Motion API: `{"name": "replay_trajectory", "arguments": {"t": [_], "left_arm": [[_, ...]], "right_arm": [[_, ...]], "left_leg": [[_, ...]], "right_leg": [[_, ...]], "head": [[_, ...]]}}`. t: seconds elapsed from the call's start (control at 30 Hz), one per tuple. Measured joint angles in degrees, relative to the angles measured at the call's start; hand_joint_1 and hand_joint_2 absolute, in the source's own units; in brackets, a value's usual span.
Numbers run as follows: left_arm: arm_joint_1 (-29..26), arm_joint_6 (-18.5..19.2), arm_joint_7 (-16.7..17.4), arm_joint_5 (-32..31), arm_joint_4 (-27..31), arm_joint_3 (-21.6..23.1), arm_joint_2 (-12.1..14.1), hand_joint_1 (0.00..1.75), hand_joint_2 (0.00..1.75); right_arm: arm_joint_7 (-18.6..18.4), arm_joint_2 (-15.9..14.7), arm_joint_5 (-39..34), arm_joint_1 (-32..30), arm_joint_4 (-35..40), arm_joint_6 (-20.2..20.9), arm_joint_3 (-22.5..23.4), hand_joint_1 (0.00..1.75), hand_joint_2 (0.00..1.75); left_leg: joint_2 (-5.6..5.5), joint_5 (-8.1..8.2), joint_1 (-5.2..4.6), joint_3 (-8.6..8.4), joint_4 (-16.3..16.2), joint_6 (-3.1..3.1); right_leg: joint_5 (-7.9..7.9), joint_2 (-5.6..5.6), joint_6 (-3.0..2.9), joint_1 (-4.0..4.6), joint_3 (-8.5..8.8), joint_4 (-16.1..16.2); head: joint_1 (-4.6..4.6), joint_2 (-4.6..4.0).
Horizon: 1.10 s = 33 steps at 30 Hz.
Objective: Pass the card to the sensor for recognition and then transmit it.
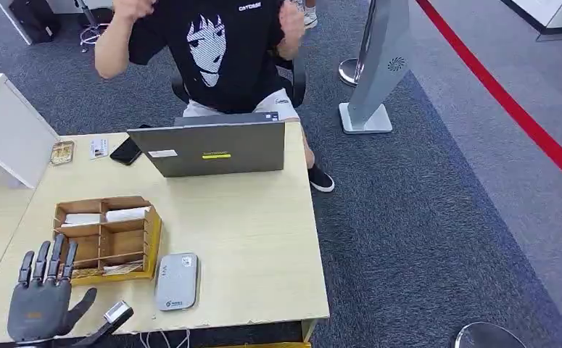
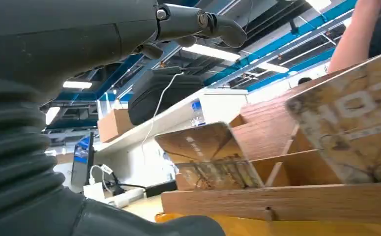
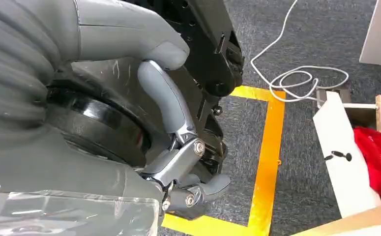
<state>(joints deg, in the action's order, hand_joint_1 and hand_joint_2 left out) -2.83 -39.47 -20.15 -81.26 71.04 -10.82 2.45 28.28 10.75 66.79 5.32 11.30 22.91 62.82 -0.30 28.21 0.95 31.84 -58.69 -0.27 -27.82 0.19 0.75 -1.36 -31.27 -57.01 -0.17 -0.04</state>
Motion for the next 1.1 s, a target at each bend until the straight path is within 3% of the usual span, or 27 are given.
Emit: {"name": "replay_trajectory", "arguments": {"t": [0.93, 0.97, 1.0, 1.03, 1.1], "left_arm": [[0.0, 0.1, 1.9, 3.1, 0.1, 1.1, 1.5, 0.03, 1.75], [0.0, 0.1, 1.9, 3.1, 0.1, 1.1, 1.5, 0.09, 1.75], [0.0, 0.1, 1.8, 3.1, 0.1, 1.0, 1.4, 0.42, 1.75], [0.0, 0.1, 1.8, 3.1, 0.1, 1.0, 1.4, 1.45, 1.75], [0.0, 0.2, 1.7, 3.1, 0.1, 1.0, 1.4, 1.61, 1.75]], "right_arm": [[0.0, 0.0, 0.4, 0.0, 0.0, 0.0, -0.1, 0.0, 1.75], [0.0, 0.0, 0.4, 0.0, 0.0, 0.0, -0.1, 0.0, 1.75], [0.0, 0.0, 0.4, 0.0, 0.0, 0.0, -0.1, 0.0, 1.75], [0.0, 0.0, 0.4, 0.0, 0.0, 0.0, -0.1, 0.0, 1.75], [0.0, 0.0, 0.4, 0.0, 0.0, 0.0, -0.1, 0.0, 1.75]], "left_leg": [[0.0, 0.0, 0.0, 0.02, 0.0, 0.0], [0.0, 0.0, 0.0, 0.02, 0.0, 0.0], [0.0, 0.0, 0.0, 0.02, 0.0, 0.0], [0.0, 0.0, 0.0, 0.02, 0.0, 0.0], [0.0, 0.0, 0.0, 0.02, 0.0, 0.0]], "right_leg": [[0.0, 0.0, 0.0, 0.0, 0.0, 0.0], [0.0, 0.0, 0.0, 0.0, 0.0, 0.0], [0.0, 0.0, 0.0, 0.0, 0.0, 0.0], [0.0, 0.0, 0.0, 0.0, 0.0, 0.0], [0.0, 0.0, 0.0, 0.0, 0.0, 0.0]], "head": [[0.02, 0.0], [0.02, -0.02], [0.0, 0.0], [0.02, -0.02], [0.02, 0.0]]}}
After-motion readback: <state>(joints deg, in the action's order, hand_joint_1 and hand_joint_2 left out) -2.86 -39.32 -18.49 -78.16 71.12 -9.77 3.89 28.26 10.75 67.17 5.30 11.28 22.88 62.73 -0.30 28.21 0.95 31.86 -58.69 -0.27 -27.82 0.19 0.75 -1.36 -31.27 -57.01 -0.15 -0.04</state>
